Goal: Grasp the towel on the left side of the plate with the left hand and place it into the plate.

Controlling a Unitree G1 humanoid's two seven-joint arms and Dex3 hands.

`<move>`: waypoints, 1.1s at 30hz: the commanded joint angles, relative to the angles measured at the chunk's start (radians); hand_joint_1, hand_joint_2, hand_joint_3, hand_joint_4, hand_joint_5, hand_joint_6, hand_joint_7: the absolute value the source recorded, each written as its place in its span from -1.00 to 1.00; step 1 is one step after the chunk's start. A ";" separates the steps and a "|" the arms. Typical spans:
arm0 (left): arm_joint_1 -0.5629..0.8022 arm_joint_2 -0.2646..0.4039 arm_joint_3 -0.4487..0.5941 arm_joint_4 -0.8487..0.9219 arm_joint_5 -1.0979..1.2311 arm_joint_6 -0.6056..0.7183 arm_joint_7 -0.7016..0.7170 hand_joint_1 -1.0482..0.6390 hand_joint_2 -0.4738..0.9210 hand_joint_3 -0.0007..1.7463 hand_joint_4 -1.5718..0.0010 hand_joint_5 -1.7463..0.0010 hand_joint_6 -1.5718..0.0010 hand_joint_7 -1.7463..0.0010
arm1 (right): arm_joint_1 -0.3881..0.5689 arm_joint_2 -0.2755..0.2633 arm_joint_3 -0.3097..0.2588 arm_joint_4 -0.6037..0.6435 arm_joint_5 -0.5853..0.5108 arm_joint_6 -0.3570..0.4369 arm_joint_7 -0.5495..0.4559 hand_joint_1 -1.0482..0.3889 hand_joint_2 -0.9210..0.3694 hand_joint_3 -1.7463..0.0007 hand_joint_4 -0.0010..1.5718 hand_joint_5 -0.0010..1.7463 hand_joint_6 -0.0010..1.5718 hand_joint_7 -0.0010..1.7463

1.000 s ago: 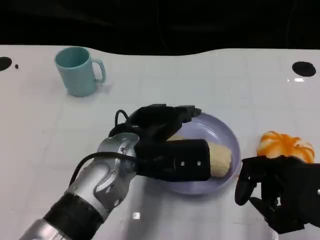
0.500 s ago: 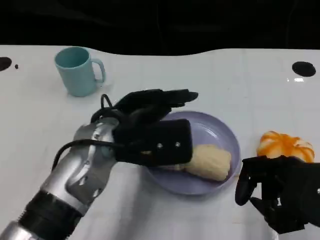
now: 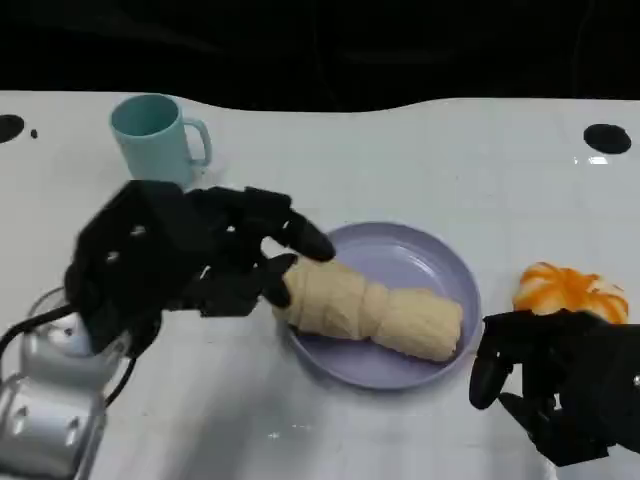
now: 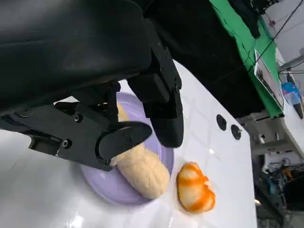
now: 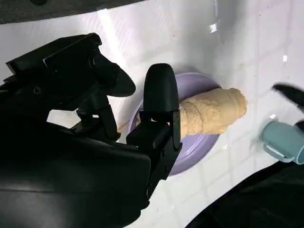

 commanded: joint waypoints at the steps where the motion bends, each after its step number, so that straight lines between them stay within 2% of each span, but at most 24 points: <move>1: 0.111 0.042 0.062 -0.202 -0.108 0.181 -0.015 0.19 0.34 0.49 -0.05 -0.87 -0.03 -0.61 | -0.006 -0.012 0.001 -0.009 -0.002 0.006 0.001 0.44 -0.50 -0.16 -0.10 1.00 -0.13 0.63; 6: 0.188 0.078 0.126 -0.371 -0.233 0.359 -0.015 0.17 0.30 0.63 -0.09 -0.99 -0.02 -0.72 | -0.006 -0.016 -0.002 0.005 0.002 -0.025 0.003 0.46 -0.50 -0.17 -0.09 1.00 -0.13 0.63; 10: 0.250 0.068 0.154 -0.467 -0.293 0.491 0.041 0.19 0.30 0.60 -0.09 -1.00 0.00 -0.77 | -0.005 -0.014 -0.009 0.010 0.006 -0.021 0.002 0.44 -0.49 -0.19 -0.09 1.00 -0.12 0.62; 14: 0.265 0.051 0.165 -0.462 -0.332 0.565 0.086 0.19 0.32 0.59 -0.07 -1.00 0.00 -0.82 | -0.002 -0.017 -0.016 0.016 0.009 -0.035 0.003 0.44 -0.48 -0.20 -0.09 1.00 -0.12 0.62; 23: 0.228 0.114 0.119 -0.324 -0.352 0.544 0.064 0.18 0.32 0.61 -0.07 -1.00 0.05 -0.90 | 0.008 -0.022 -0.034 0.036 0.016 -0.079 0.005 0.45 -0.45 -0.24 -0.08 1.00 -0.10 0.61; 33: 0.218 0.130 0.077 -0.227 -0.337 0.451 0.068 0.18 0.32 0.62 -0.06 -1.00 0.06 -0.87 | 0.018 -0.024 -0.045 0.053 0.025 -0.116 0.003 0.46 -0.43 -0.26 -0.08 1.00 -0.11 0.62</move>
